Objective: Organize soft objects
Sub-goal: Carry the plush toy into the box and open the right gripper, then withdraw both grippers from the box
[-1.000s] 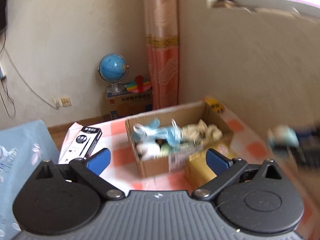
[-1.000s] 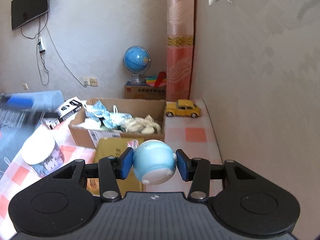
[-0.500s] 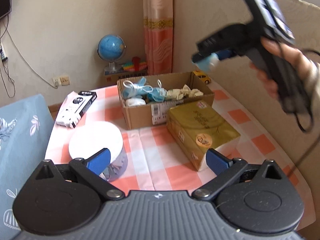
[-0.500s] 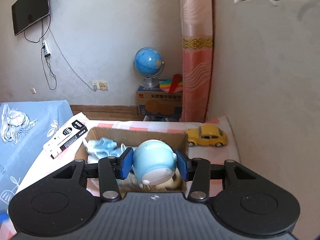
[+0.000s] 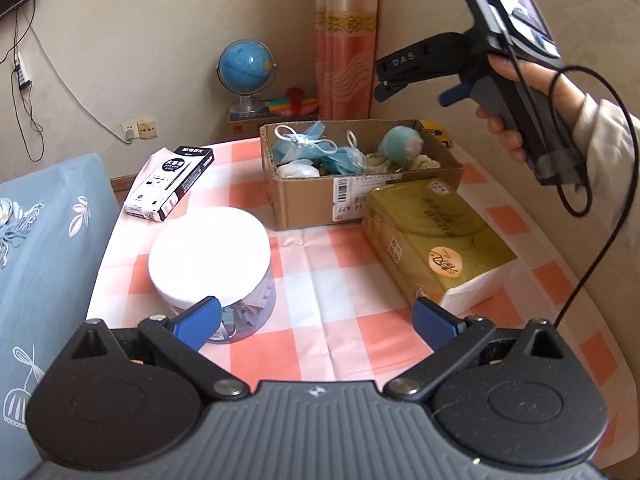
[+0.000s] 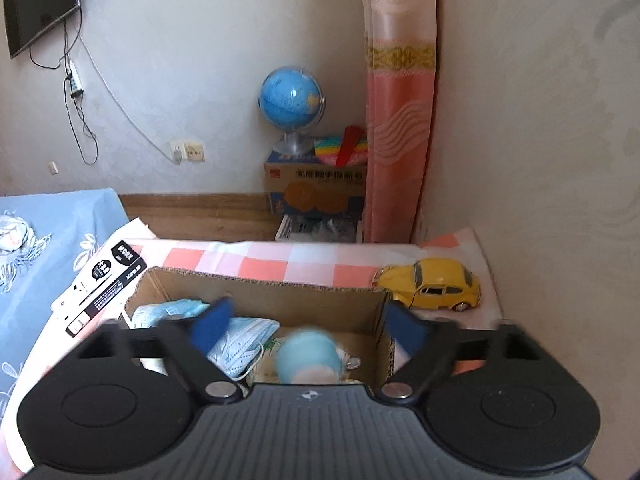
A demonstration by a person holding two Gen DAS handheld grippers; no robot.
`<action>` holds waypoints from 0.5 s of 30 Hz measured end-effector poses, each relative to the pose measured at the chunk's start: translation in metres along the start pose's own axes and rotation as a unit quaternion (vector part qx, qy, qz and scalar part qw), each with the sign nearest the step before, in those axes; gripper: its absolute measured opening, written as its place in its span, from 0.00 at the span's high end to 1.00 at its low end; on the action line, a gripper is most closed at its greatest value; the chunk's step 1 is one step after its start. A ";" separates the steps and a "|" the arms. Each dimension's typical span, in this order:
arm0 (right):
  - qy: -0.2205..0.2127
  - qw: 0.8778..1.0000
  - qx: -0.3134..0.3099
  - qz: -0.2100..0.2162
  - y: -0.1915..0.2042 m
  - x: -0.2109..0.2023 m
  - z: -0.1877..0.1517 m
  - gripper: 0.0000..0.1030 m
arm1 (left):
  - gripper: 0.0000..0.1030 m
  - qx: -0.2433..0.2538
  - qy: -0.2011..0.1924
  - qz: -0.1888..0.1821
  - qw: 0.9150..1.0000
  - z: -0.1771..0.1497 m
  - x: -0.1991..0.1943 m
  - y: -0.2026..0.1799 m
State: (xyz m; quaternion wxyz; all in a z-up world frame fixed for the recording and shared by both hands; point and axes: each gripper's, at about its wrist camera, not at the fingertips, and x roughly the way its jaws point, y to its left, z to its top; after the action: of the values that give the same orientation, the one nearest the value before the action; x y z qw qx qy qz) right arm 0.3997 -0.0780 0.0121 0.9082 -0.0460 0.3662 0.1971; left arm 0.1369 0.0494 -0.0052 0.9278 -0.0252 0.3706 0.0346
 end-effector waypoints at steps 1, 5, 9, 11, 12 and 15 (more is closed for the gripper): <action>-0.004 1.000 0.001 0.003 0.000 -0.003 -0.001 0.02 | 0.02 -0.002 0.000 0.000 1.000 0.000 0.000 0.001; -0.007 1.000 0.007 0.001 0.001 -0.017 -0.005 0.00 | 0.02 -0.002 0.000 0.006 1.000 -0.001 -0.001 0.000; -0.006 1.000 0.009 -0.008 0.003 -0.036 -0.009 0.00 | 0.02 -0.002 -0.002 0.013 1.000 0.000 -0.005 0.000; -0.005 1.000 0.012 -0.011 0.006 -0.049 -0.013 0.00 | 0.02 -0.004 -0.004 0.017 1.000 0.000 -0.007 0.001; -0.003 1.000 0.012 -0.014 0.008 -0.057 -0.016 0.00 | 0.02 -0.005 -0.004 0.020 1.000 0.000 -0.009 0.001; 0.003 1.000 0.012 -0.025 0.014 -0.079 -0.026 0.00 | 0.02 -0.007 -0.008 0.028 1.000 0.000 -0.014 0.003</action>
State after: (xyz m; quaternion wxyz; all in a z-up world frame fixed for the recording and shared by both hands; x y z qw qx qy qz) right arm 0.3256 -0.0969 0.0477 0.9122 -0.0445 0.3701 0.1700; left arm 0.1266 0.0514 0.0047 0.9292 -0.0210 0.3635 0.0633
